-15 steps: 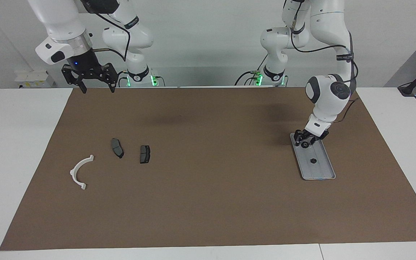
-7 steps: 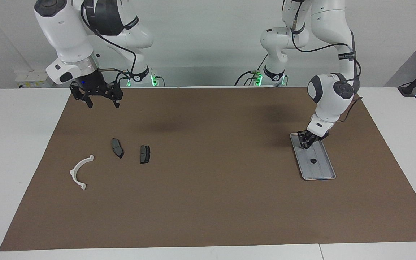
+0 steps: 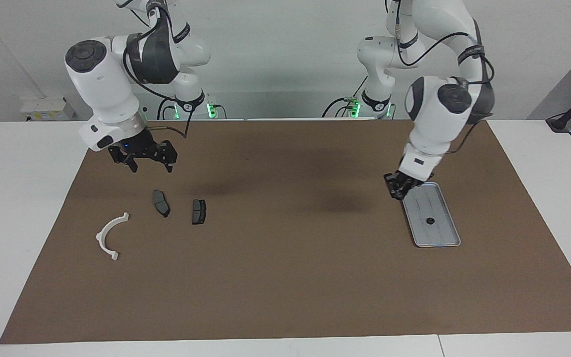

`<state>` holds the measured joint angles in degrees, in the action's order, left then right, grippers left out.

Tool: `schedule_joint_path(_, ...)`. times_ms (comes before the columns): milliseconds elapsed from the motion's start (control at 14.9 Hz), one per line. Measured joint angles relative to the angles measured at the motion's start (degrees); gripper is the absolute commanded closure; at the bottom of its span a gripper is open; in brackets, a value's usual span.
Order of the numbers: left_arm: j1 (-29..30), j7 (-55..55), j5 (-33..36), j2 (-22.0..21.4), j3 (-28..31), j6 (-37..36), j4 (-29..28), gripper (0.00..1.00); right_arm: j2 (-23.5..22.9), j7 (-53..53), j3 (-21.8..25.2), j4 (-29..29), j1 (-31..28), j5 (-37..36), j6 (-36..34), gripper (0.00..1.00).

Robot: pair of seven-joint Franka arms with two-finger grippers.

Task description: Place bearing gear from tray to pile

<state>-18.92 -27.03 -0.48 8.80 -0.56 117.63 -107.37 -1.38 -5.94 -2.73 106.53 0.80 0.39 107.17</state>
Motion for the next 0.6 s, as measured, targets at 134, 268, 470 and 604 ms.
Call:
schedule_joint_path(134,-7.1,-7.9,0.0,2.0,-0.1,1.3,0.0,1.0,-0.9,-0.4,0.0,0.0,0.4,0.0,0.9,0.0)
schedule_joint_path(268,-12.3,-13.9,0.0,5.2,-0.1,3.9,0.1,1.0,-1.0,-0.4,0.0,0.0,0.4,0.0,1.1,0.0)
schedule_joint_path(470,-15.3,-18.2,0.2,10.9,0.1,9.3,0.7,1.0,-1.0,-0.4,0.0,-0.1,0.4,0.0,1.4,0.0)
schedule_joint_path(604,-15.3,-18.9,0.3,13.3,0.4,11.9,1.1,1.0,-1.0,-0.4,0.0,-0.4,0.4,0.0,1.6,0.0)
